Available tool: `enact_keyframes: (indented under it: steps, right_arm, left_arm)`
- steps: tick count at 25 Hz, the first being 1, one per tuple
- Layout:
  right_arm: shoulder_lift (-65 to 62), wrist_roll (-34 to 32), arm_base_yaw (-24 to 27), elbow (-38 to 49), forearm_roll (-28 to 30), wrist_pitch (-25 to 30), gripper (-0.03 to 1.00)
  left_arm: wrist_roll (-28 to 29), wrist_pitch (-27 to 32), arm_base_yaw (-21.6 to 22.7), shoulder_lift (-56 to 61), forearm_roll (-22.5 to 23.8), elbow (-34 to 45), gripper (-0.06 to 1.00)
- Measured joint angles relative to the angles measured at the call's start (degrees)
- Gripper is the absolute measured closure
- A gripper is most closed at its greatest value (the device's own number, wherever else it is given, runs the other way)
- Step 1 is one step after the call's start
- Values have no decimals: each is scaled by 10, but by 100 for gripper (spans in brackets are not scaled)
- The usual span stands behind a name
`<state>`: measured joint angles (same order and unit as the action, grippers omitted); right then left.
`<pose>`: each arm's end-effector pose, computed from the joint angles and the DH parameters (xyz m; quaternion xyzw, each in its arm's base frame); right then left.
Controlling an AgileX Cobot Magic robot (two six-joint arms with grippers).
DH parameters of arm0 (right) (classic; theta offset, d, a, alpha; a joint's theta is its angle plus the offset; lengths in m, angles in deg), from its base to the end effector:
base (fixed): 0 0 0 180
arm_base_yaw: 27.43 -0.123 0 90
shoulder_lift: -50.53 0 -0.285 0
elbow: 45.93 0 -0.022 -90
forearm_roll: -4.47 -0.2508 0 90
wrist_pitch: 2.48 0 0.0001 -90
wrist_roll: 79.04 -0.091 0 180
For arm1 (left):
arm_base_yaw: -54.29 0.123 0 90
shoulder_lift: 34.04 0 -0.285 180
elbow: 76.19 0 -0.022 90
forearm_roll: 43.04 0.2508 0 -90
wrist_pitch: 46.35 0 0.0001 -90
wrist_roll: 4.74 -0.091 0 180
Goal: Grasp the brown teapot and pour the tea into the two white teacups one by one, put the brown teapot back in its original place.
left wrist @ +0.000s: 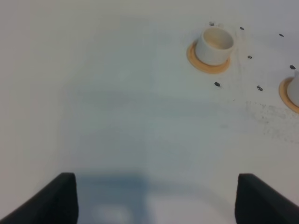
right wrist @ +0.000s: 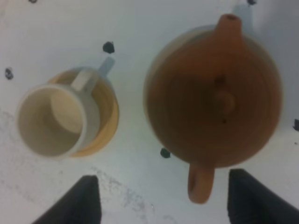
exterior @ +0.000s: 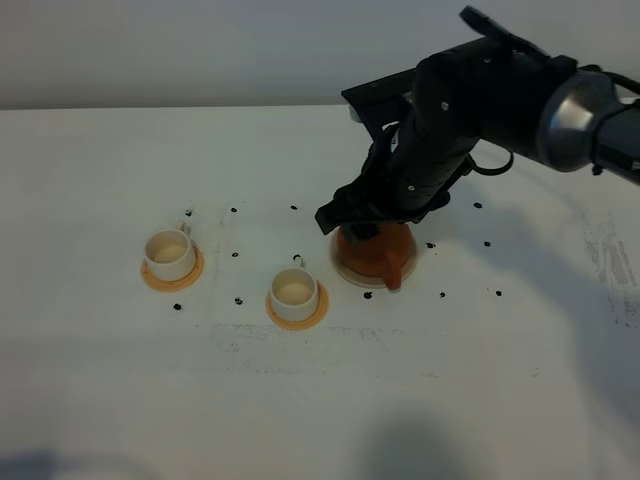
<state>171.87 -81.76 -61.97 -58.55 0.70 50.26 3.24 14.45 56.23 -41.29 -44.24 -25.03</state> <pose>0.3447 0.2430 0.2206 -0.2556 0.9529 0.0790 0.1433 -0.0012 -0.0017 0.2646 -0.0744 0.8593 -0.0371 0.5047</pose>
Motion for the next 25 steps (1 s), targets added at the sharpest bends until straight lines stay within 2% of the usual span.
enact_keyframes:
  steps: [9,25]
  right_arm:
    - [15,-58,23,-6,28,38,40]
    - [50,-59,34,-6,10,37,40]
  left_arm:
    - [0,0,0,0,0,0,27]
    - [0,0,0,0,0,0,27]
